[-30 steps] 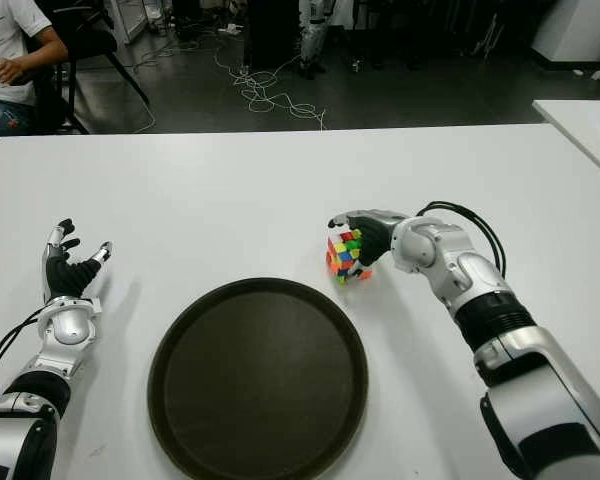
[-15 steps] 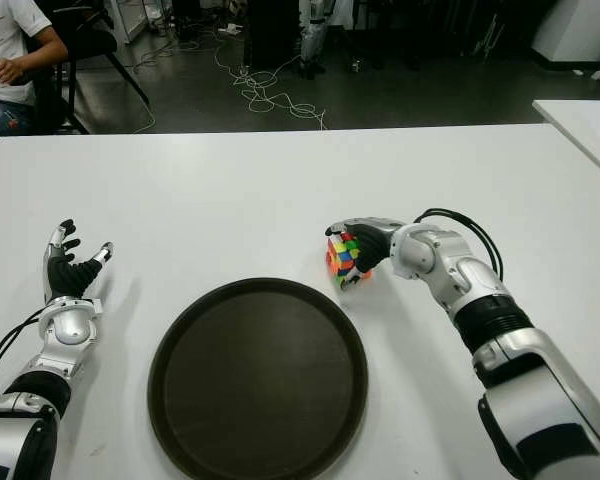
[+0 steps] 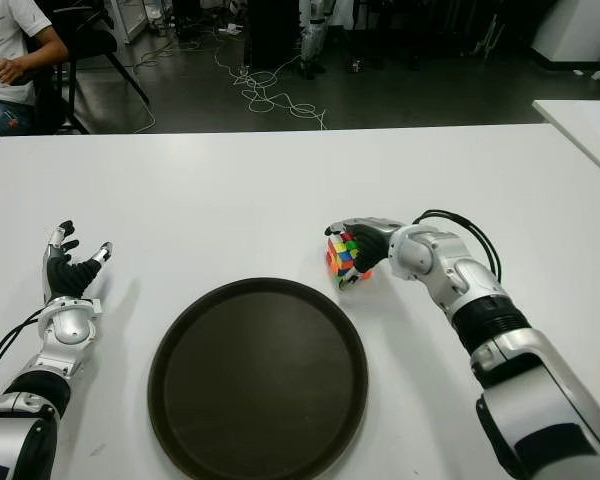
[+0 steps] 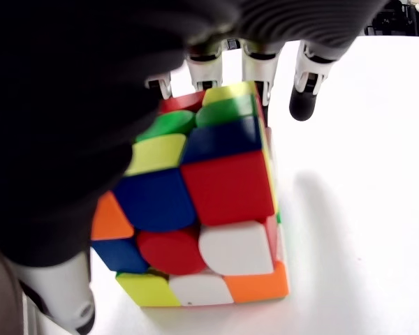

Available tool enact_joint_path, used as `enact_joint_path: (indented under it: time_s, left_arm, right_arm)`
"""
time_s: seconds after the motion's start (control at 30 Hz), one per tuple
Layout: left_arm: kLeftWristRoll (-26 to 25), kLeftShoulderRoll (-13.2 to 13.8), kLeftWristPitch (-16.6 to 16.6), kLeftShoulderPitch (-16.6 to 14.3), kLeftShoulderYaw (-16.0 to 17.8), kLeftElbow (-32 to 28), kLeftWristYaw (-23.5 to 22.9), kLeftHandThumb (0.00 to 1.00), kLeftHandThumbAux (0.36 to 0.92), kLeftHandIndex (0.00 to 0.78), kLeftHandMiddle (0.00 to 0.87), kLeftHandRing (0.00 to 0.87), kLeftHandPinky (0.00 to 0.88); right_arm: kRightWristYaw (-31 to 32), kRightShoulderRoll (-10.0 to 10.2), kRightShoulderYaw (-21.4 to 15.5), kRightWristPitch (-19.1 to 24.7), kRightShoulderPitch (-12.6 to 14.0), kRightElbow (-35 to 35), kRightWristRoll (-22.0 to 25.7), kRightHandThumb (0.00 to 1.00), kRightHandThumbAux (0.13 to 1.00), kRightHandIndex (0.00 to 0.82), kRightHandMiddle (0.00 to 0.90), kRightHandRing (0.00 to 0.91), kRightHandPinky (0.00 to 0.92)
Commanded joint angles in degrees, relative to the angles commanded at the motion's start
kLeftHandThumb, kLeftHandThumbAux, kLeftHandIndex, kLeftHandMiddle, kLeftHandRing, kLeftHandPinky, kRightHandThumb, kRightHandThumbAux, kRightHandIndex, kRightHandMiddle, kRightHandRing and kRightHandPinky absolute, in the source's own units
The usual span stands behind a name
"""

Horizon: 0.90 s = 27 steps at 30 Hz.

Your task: Pick up the Rubik's Cube and put it in the plate

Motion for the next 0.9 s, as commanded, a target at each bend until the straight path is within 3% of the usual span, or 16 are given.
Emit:
enact_joint_path:
  time_s: [0.43, 0.9]
  left_arm:
    - [0.10, 0.03, -1.10, 0.11, -0.04, 0.09, 0.36, 0.000, 0.698, 0.103, 0.186, 0.201, 0.210]
    - [-0.12, 0.03, -1.26, 0.13, 0.13, 0.13, 0.21, 0.002, 0.725, 0.101, 0.145, 0.140, 0.127]
  right_arm:
    - [-0.51, 0.13, 0.71, 1.20, -0.15, 0.63, -0.63, 0.000, 0.752, 0.113, 0.151, 0.140, 0.063]
    - [-1.91, -0.13, 0.51, -1.36, -0.10, 2.05, -0.09, 0.000, 0.751, 0.107, 0.142, 0.133, 0.056]
